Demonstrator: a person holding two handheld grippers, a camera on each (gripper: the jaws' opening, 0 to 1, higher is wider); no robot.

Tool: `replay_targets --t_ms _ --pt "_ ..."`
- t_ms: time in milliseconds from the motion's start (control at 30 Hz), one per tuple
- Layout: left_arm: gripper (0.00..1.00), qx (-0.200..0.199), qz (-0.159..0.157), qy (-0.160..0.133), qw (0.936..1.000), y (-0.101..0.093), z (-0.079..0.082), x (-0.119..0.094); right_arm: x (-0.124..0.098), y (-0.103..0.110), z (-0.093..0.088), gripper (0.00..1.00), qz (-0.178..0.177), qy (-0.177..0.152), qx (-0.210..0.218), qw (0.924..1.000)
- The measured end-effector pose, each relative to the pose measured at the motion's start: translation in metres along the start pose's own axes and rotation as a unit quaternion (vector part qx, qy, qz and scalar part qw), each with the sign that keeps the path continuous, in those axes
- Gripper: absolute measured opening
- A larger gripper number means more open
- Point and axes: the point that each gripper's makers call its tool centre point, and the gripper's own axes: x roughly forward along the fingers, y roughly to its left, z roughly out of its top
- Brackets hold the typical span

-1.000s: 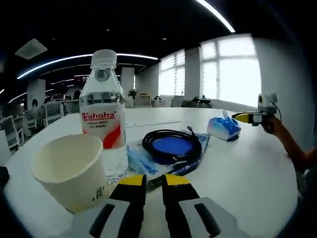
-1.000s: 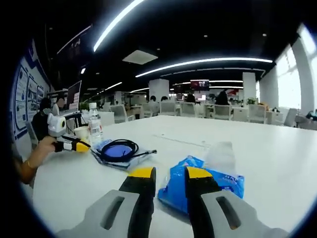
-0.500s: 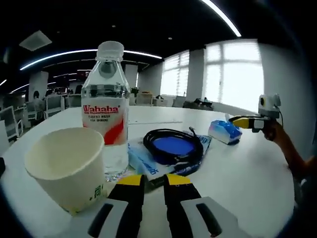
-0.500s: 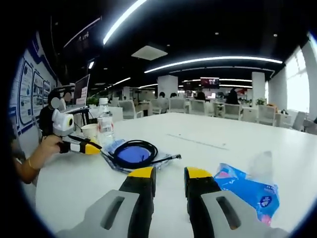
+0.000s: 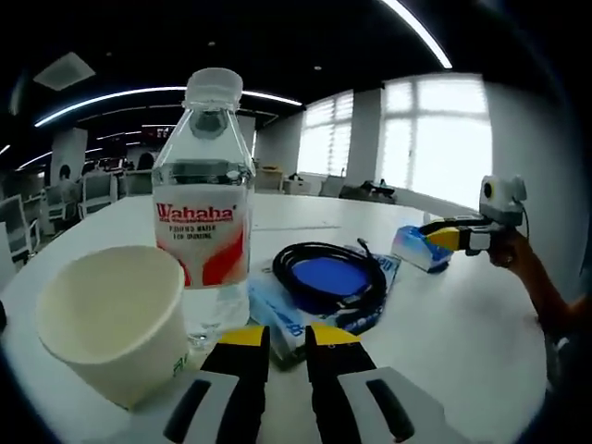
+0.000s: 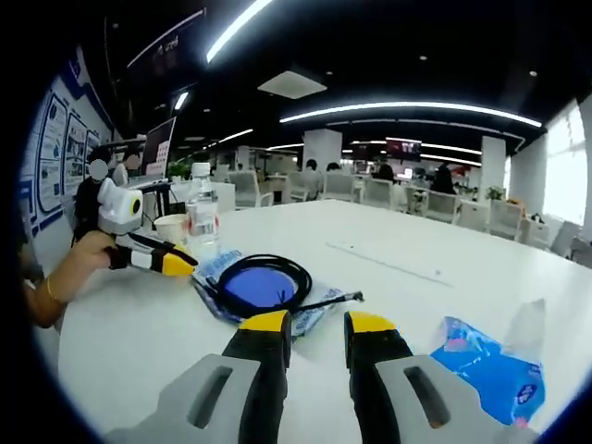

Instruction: Arrange the tabletop items into an orderly group along one side of the table until the central work area is clear of visible clutter.

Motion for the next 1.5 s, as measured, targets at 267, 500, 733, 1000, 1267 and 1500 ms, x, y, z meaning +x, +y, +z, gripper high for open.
replay_targets --t_ms 267,500,733,1000,1267,1500 --pt "0.14 -0.002 0.004 0.009 1.0000 0.003 -0.001 0.005 0.015 0.002 -0.012 0.22 -0.001 0.023 0.007 0.9997" --pt "0.14 -0.024 -0.010 0.001 0.9997 -0.001 -0.006 0.006 0.035 0.003 -0.035 0.22 0.015 0.041 0.066 0.9968" --pt "0.15 -0.037 -0.015 -0.002 0.9992 -0.004 -0.007 0.005 0.041 0.002 -0.037 0.22 0.021 0.041 0.109 0.9930" --pt "0.17 -0.049 -0.013 0.003 0.9987 -0.003 -0.011 0.007 0.045 0.002 -0.042 0.19 0.023 0.049 0.123 0.9909" --pt "0.16 -0.049 -0.014 0.010 0.9987 -0.004 -0.015 0.012 0.050 0.005 -0.040 0.10 0.028 0.043 0.138 0.9891" --pt "0.11 -0.044 -0.014 0.013 0.9988 -0.008 -0.016 0.015 0.048 0.006 -0.041 0.04 0.022 0.048 0.124 0.9909"
